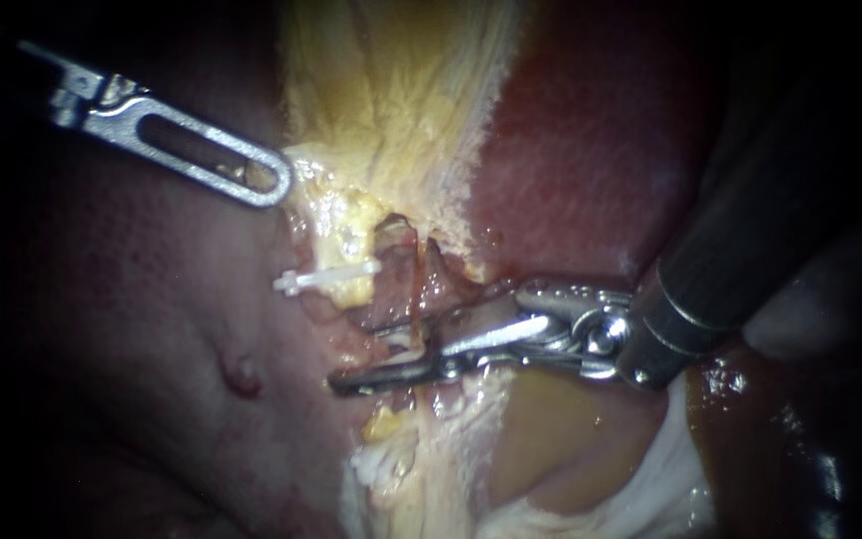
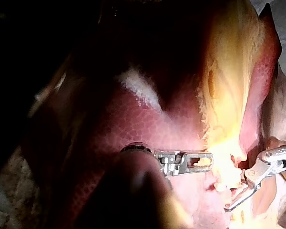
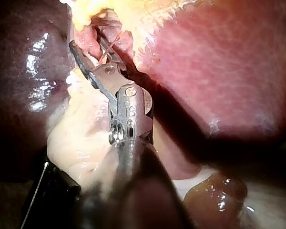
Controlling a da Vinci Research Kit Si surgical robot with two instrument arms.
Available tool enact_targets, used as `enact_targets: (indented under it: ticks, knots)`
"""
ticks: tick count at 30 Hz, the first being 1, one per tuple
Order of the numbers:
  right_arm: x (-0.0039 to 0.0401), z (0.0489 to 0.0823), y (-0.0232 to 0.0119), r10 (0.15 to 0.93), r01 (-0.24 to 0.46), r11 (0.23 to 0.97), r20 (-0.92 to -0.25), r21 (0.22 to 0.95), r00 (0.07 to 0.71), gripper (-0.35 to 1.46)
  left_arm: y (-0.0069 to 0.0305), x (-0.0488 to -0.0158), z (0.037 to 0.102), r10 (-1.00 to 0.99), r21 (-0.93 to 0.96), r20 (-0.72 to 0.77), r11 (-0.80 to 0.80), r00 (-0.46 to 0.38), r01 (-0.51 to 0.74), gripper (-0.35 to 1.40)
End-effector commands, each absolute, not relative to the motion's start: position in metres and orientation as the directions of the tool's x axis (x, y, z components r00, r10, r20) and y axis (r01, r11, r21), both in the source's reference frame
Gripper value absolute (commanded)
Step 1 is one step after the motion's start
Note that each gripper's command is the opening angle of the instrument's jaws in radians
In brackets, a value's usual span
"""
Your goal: Clipping second clip right tube
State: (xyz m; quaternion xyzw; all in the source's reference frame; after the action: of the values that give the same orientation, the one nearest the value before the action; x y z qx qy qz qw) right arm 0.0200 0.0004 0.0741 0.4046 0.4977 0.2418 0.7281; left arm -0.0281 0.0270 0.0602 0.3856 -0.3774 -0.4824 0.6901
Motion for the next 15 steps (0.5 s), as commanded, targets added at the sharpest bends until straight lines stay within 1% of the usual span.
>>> enact_targets:
  ticks: [1, 7, 10, 15]
  knots:
    - [0.02, 0.0741, 0.0004, 0.755, 0.051, 0.556, -0.529, 0.83, 0.388, 0.12, 0.027, -0.0281, 0.0602, -0.957, 0.896, 0.149, 0.237, 0.249, 0.375, -0.35]
    - [0.02, 0.0741, 0.0004, 0.755, 0.051, 0.556, -0.529, 0.83, 0.388, 0.12, 0.027, -0.0281, 0.0602, -0.957, 0.896, 0.149, 0.237, 0.249, 0.375, -0.35]
    - [0.02, 0.0741, 0.0004, 0.755, 0.051, 0.556, -0.529, 0.83, 0.388, 0.16, 0.027, -0.0281, 0.0602, -0.957, 0.896, 0.149, 0.237, 0.249, 0.375, -0.35]
    - [0.0203, 0.0741, 0.0004, 0.752, 0.052, 0.56, -0.534, 0.827, 0.387, 0.42, 0.027, -0.0281, 0.0603, -0.957, 0.896, 0.149, 0.237, 0.249, 0.375, -0.35]
